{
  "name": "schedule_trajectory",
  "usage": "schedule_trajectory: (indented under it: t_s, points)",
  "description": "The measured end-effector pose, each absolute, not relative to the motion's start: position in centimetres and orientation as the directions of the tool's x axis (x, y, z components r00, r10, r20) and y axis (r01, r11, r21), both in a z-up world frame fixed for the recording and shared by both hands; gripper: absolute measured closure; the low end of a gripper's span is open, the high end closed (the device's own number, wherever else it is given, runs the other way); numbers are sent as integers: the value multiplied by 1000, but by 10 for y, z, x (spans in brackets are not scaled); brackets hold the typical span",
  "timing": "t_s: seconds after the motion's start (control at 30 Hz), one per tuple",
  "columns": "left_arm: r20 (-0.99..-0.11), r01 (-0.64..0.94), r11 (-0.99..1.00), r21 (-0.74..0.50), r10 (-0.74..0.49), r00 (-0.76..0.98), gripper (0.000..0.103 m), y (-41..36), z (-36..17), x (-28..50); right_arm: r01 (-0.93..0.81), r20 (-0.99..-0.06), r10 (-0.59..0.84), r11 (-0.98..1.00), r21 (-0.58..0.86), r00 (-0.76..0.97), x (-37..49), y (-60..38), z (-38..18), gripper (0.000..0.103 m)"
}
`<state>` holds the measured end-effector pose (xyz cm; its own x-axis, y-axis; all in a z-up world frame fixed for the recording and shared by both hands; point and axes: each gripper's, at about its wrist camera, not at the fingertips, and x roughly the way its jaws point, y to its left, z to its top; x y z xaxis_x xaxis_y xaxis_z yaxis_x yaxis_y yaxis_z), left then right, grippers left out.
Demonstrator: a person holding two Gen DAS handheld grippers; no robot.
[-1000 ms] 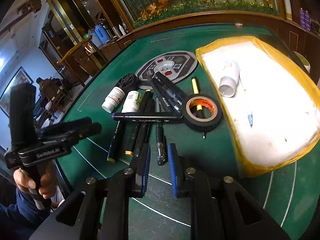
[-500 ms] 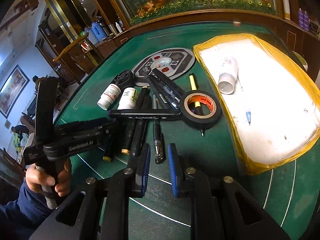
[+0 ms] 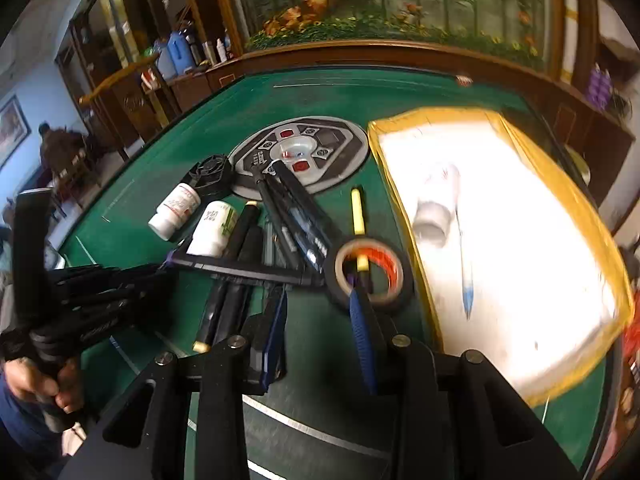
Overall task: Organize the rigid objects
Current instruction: 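Grasp a black marker with the left gripper while the right grasps the black tape roll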
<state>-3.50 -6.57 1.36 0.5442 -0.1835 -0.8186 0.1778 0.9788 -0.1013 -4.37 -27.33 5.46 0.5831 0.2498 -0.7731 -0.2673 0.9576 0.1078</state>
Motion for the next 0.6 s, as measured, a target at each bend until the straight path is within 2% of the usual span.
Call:
schedule_trajectory:
  t_s: [0.17, 0.3, 0.6]
  points:
    - [-824, 176, 981, -87, -170, 540, 86, -70, 14, -28, -273, -799, 208, 960, 57, 564, -24, -263, 44, 73]
    - [-812, 177, 980, -86, -172, 558, 88, -70, 13, -26, -269, -807, 206, 961, 60, 554, -21, -263, 39, 90]
    - [-796, 180, 976, -122, -204, 569, 88, -63, 21, -43, -290, -771, 336, 935, 203, 542, -44, -275, 47, 91]
